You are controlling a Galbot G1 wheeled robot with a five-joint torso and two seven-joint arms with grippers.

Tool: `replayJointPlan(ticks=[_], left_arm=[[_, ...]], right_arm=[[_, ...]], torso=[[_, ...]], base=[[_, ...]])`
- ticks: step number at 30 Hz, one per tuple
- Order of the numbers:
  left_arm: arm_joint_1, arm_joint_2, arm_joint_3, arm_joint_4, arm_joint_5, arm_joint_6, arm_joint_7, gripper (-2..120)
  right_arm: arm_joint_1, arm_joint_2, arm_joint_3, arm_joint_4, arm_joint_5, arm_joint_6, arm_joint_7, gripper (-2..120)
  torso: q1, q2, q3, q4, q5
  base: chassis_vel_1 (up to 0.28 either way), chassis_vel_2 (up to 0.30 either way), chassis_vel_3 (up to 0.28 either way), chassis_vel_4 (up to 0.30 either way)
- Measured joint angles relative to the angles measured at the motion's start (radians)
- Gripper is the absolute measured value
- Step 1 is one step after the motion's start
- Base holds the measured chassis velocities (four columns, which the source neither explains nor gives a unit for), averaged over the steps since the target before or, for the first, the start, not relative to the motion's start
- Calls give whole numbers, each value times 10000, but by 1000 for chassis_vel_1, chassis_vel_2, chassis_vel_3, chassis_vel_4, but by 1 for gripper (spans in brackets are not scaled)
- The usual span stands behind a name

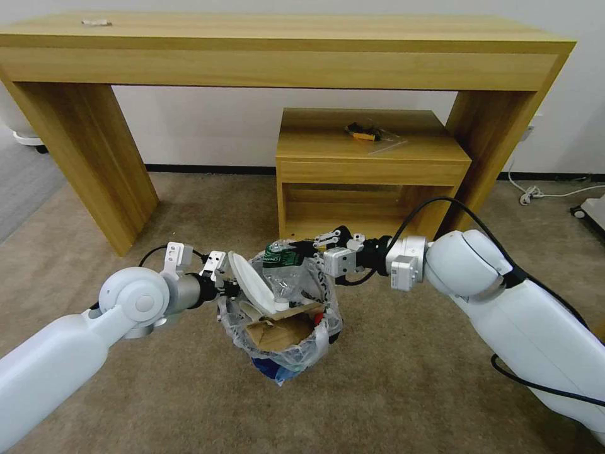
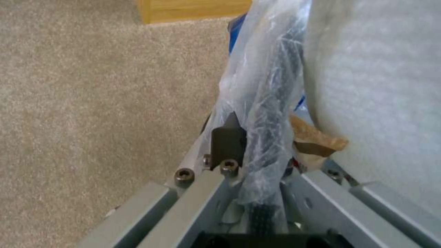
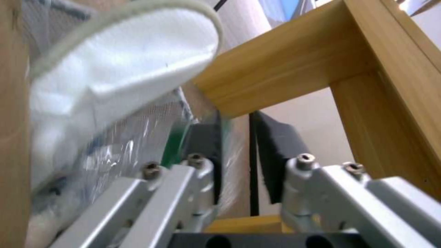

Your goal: Pick up the trash bin and place the garbage on the floor into it.

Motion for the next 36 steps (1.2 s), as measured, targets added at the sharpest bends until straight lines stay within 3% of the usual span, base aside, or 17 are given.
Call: replayJointPlan(ticks=[1, 11, 13, 15, 17, 18, 19, 22, 23, 26, 30, 32, 36], left_arm=[[0, -15, -16, 27, 0, 0, -3, 0], [184, -8, -349, 74, -39, 0, -69, 0], [490, -8, -673, 69, -71, 0, -157, 0], [653, -1, -831, 49, -82, 0, -195, 0], [902, 27, -1072, 30, -89, 0, -235, 0], [1288, 45, -1451, 15, -73, 0, -310, 0], [1288, 45, -1451, 15, -73, 0, -310, 0], [1987, -31, -2325, -1, 40, 0, -523, 0], [1987, -31, -2325, -1, 40, 0, -523, 0], [2543, -151, -2964, -81, 465, 0, -622, 0], [2834, -255, -3276, -144, 651, 0, -706, 0], [3007, -463, -3345, -143, 927, 0, -784, 0], [3348, -698, -3586, -235, 1009, 0, -1004, 0]], right_arm=[[-70, -33, 31, 39, 124, -34, 90, 32], [-580, -171, 623, 48, 941, -387, 756, 63], [-939, -211, 1068, -41, 1538, -730, 1359, 75], [-1167, -267, 1220, -104, 1880, -891, 1815, 78], [-1622, -428, 1437, -216, 2544, -1168, 2664, 85], [-2193, -586, 1644, -293, 3478, -1492, 3605, 93], [-2193, -586, 1644, -293, 3478, -1492, 3605, 93], [-3203, -351, 2057, -451, 4906, -1821, 5464, 100], [-3203, -351, 2057, -451, 4906, -1821, 5464, 100], [-4050, 375, 2739, -450, 5913, -2149, 7149, 100], [-4731, 821, 3511, -260, 6197, -2342, 7656, 100], [-6309, 1406, 4883, 265, 6211, -2401, 7877, 100], [-7705, 1984, 5952, 820, 5956, -2378, 7807, 100]], torso=[[0, 0, 0, 0, 0], [0, 1, 0, 1, 0], [0, 1, 0, 1, 0], [0, 2, 0, 2, 0], [0, 1, -1, 2, 0], [0, 1, 0, -2, 1], [0, 1, 0, -2, 1], [-1, 1, -1, -2, 3], [-1, 1, -1, -2, 3], [-2, 1, 0, 2, 0], [-1, 1, -1, 6, 3], [-2, 1, -1, 0, -1], [-2, 2, -2, -9, 0]], base=[[0, 0, 0, 0], [0, 0, 0, 0], [0, 0, 0, 0], [0, 0, 0, 0], [0, 0, 0, 0], [0, 0, 0, 0], [0, 0, 0, 0], [0, 0, 0, 0], [0, 0, 0, 0], [0, 0, 0, 0], [0, 0, 0, 0], [0, 0, 0, 0], [0, 0, 0, 0]])
